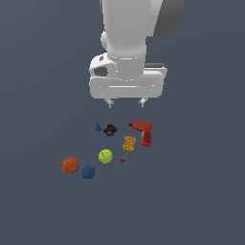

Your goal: Pick up a designated object from a clutter of objects.

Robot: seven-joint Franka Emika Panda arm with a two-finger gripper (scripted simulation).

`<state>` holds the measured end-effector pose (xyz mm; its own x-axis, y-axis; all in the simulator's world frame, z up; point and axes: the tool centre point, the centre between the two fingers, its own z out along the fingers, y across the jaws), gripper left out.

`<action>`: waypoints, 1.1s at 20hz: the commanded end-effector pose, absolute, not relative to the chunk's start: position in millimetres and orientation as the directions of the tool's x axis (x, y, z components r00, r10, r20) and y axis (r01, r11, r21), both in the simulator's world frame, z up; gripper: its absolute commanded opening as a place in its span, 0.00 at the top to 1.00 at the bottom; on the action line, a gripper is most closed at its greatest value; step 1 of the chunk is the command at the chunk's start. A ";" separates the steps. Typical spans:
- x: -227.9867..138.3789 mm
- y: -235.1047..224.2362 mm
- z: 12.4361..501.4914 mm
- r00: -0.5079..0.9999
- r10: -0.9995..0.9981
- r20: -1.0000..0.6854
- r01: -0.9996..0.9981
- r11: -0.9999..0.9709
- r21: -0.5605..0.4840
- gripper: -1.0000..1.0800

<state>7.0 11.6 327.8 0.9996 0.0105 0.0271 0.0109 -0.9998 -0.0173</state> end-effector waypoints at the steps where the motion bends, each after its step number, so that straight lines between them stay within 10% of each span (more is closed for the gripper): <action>1: 7.0 11.6 327.8 1.000 0.010 0.027 0.011 -1.000 -0.017 0.04; 22: 15.7 -8.2 323.5 0.998 -0.061 0.014 -0.061 -0.998 -0.015 0.04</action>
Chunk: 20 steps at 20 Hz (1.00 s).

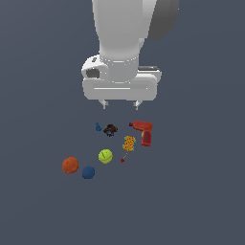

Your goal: Pick up a designated object from a clutter of objects.

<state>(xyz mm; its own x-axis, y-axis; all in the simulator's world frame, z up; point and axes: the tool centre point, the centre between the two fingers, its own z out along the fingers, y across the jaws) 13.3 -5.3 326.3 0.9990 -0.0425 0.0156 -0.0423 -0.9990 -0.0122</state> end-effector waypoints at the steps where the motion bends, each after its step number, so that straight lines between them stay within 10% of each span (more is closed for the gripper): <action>1: 18.0 -10.6 321.2 0.997 -0.077 0.014 -0.077 -0.997 -0.017 0.04; 20: 83.9 -119.2 217.7 0.760 -0.649 -0.023 -0.650 -0.759 -0.044 0.04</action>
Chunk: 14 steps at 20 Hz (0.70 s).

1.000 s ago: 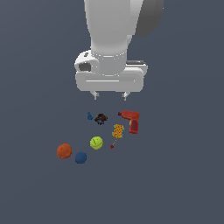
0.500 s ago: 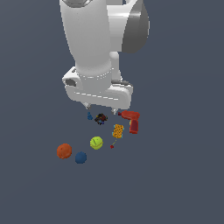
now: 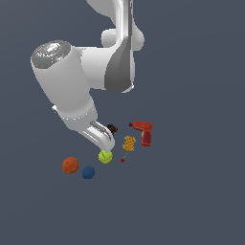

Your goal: Pick up a designated object from a clutter of objects.

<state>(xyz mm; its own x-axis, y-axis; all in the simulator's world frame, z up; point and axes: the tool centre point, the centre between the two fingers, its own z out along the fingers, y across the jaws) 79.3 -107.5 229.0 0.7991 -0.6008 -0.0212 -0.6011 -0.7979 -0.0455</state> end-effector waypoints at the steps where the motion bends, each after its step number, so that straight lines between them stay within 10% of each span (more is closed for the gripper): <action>1: 86.5 -127.0 210.2 0.733 -0.679 -0.025 -0.680 -0.732 -0.042 0.04; 14: 101.0 -215.9 122.3 0.378 -0.926 -0.013 -0.926 -0.378 -0.009 0.04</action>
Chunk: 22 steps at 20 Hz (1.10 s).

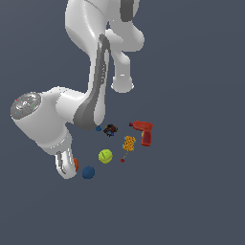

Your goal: Pick up a designated object from a clutter of objects.

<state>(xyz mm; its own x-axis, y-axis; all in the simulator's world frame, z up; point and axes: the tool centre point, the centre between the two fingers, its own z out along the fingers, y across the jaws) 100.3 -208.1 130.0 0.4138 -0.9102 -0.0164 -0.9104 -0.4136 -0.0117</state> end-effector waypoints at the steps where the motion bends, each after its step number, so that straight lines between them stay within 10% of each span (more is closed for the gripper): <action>1: 101.0 -220.2 118.0 0.359 -0.933 -0.011 -0.933 -0.359 -0.008 0.04; 22: 98.8 -240.3 58.7 0.268 -0.963 0.000 -0.963 -0.268 0.000 0.04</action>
